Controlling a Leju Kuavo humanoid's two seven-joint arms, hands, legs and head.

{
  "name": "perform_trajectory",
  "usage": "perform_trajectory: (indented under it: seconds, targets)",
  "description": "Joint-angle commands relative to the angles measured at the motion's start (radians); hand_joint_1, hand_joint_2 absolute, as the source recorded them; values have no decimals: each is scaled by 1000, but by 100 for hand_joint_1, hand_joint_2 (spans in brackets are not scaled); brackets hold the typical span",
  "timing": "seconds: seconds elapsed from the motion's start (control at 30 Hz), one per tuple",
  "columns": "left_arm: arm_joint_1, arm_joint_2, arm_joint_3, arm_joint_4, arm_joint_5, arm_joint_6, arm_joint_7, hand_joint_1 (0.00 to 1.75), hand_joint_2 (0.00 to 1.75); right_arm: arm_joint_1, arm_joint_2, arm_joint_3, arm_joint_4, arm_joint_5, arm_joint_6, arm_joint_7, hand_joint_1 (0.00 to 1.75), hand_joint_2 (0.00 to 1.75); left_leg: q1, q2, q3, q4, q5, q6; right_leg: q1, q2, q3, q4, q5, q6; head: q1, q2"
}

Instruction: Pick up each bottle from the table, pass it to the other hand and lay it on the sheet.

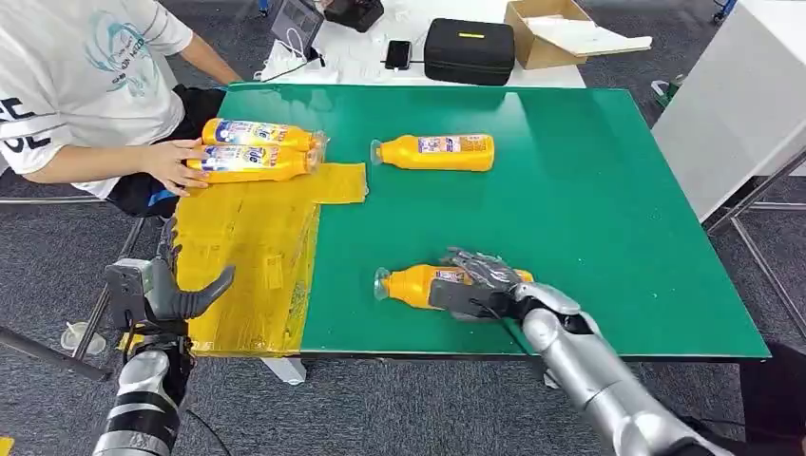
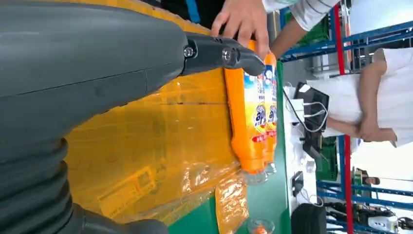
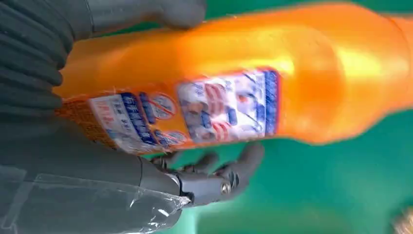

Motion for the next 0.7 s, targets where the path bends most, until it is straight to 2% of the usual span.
perform_trajectory:
  seconds: [0.03, 0.53, 0.63, 0.7]
  targets:
    - [-76, -24, 35, 140, 13, -7, 2, 0, 175, -32, -129, 157, 26, -16, 40, 20, 175, 175, 0, -2, 1, 0, 0, 1, 0, -3, 3, -1, 0, -1, 0, 0]
    - [-82, -25, 17, 153, 21, 5, 2, 0, 175, -34, -149, 217, 28, -62, 41, 36, 175, 175, 0, -1, 2, 0, 0, 1, 1, -3, 3, -1, 0, 0, -1, 0]
    - [-79, -24, 8, 151, 24, 8, 2, 0, 175, -4, -108, 201, 32, -75, -75, 17, 175, 175, 1, -1, 3, -1, 0, 1, 1, -2, 4, -2, 0, 0, -1, 0]
    - [-64, -25, 4, 130, 29, 12, 2, 0, 175, 66, -44, 119, -14, -74, -238, 0, 175, 175, 1, -1, 4, -1, 0, 0, 2, -3, 5, -2, 0, -1, 0, 0]
